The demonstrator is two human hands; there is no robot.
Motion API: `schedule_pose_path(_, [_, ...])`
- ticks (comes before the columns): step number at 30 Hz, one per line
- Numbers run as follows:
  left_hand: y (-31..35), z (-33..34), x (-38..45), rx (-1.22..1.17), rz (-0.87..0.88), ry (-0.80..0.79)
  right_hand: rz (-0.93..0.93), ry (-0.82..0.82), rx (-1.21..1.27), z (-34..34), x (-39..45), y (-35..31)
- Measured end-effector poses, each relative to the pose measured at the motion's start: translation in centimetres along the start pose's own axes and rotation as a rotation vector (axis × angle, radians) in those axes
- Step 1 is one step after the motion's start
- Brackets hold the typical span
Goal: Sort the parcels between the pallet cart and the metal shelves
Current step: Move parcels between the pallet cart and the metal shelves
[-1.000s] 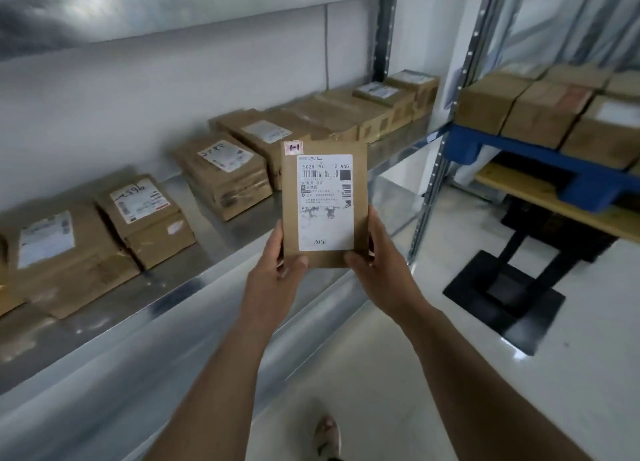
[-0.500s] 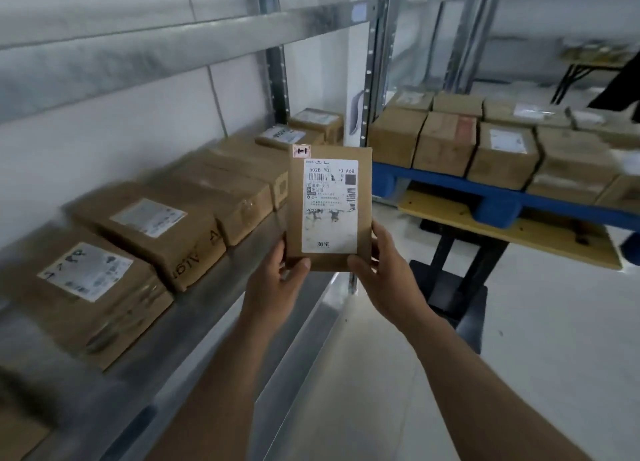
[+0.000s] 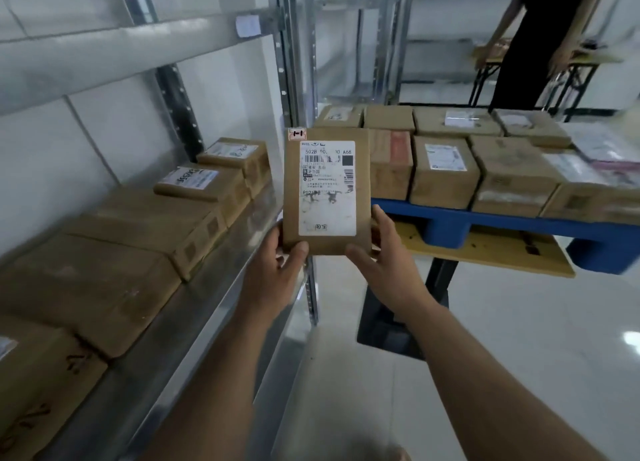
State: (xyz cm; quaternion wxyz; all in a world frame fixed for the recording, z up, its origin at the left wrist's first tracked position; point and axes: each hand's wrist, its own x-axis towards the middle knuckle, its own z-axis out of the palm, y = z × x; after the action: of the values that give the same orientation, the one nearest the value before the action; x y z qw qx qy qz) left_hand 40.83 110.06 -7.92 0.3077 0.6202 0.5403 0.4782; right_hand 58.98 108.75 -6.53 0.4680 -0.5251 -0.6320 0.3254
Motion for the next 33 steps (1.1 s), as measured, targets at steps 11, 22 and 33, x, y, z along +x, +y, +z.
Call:
schedule_pose_path(11, [5.1, 8.2, 17.2, 0.082, 0.065, -0.032, -0.051, -0.01, -0.003, -8.8, 17.4, 3.4])
schedule_pose_path(22, [5.7, 12.7, 30.8, 0.134, 0.074, -0.049, -0.041, -0.018, 0.054, -11.3, 31.4, 6.7])
schedule_pose_path(33, [3.6, 13.5, 44.9, 0.094, 0.015, -0.048, -0.043, 0.028, -0.101, -9.3, 45.3, 8.1])
